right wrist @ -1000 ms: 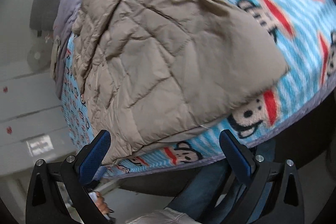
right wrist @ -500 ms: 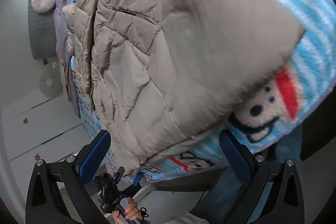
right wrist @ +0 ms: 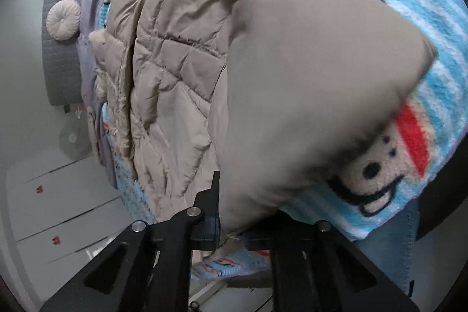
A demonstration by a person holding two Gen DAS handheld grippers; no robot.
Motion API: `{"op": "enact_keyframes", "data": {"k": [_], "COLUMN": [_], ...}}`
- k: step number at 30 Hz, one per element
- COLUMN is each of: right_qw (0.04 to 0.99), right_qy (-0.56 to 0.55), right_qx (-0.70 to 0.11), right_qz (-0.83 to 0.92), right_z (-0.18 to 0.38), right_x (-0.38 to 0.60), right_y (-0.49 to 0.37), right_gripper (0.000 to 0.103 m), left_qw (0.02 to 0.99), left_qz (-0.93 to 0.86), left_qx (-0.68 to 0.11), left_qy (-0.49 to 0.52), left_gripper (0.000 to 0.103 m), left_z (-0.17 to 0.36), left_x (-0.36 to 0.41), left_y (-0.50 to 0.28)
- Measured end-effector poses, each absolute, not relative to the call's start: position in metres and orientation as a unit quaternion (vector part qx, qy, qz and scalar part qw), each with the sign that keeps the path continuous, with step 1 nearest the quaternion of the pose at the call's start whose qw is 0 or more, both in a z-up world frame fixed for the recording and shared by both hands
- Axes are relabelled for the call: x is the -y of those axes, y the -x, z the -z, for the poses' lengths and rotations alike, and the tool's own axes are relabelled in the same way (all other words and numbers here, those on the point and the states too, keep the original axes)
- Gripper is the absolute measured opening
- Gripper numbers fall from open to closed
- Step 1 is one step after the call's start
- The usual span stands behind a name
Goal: Fold large clothes
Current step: 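Fold the lifted hem over toward the collar with both tools and release, then grasp the folded jacket edge with both tools and fold it over again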
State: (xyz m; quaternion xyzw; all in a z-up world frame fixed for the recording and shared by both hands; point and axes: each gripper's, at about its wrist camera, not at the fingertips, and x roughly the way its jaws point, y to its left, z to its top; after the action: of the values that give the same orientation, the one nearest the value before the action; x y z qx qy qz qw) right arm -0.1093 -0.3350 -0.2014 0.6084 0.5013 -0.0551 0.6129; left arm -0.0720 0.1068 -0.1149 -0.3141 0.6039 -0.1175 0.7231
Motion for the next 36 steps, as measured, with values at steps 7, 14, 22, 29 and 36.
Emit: {"op": "enact_keyframes", "data": {"k": [7, 14, 22, 29, 36], "right_qw": [0.686, 0.751, 0.781, 0.765, 0.752], "right_qy": [-0.554, -0.478, -0.404, -0.403, -0.425], "right_qx": [-0.472, -0.452, -0.457, -0.494, -0.501], "right_qz": [0.011, -0.059, -0.132, -0.092, -0.048], "right_z": [0.144, 0.069, 0.027, 0.086, 0.14], "right_x": [0.338, 0.35, 0.359, 0.355, 0.354], "right_y": [0.081, -0.019, -0.179, -0.269, -0.304], "right_gripper": [0.008, 0.008, 0.008, 0.008, 0.008], "left_qw": [0.752, 0.805, 0.853, 0.843, 0.82], "left_qz": [0.136, 0.123, 0.047, 0.015, 0.032], "left_qx": [-0.564, -0.499, -0.463, -0.507, -0.55], "left_qy": [0.312, 0.297, 0.236, 0.18, 0.156], "left_gripper": [0.018, 0.018, 0.018, 0.018, 0.019], "left_z": [0.069, 0.002, -0.021, 0.039, 0.089], "left_x": [-0.115, -0.117, -0.102, -0.09, -0.088], "left_y": [0.037, -0.038, -0.153, -0.241, -0.29]}}
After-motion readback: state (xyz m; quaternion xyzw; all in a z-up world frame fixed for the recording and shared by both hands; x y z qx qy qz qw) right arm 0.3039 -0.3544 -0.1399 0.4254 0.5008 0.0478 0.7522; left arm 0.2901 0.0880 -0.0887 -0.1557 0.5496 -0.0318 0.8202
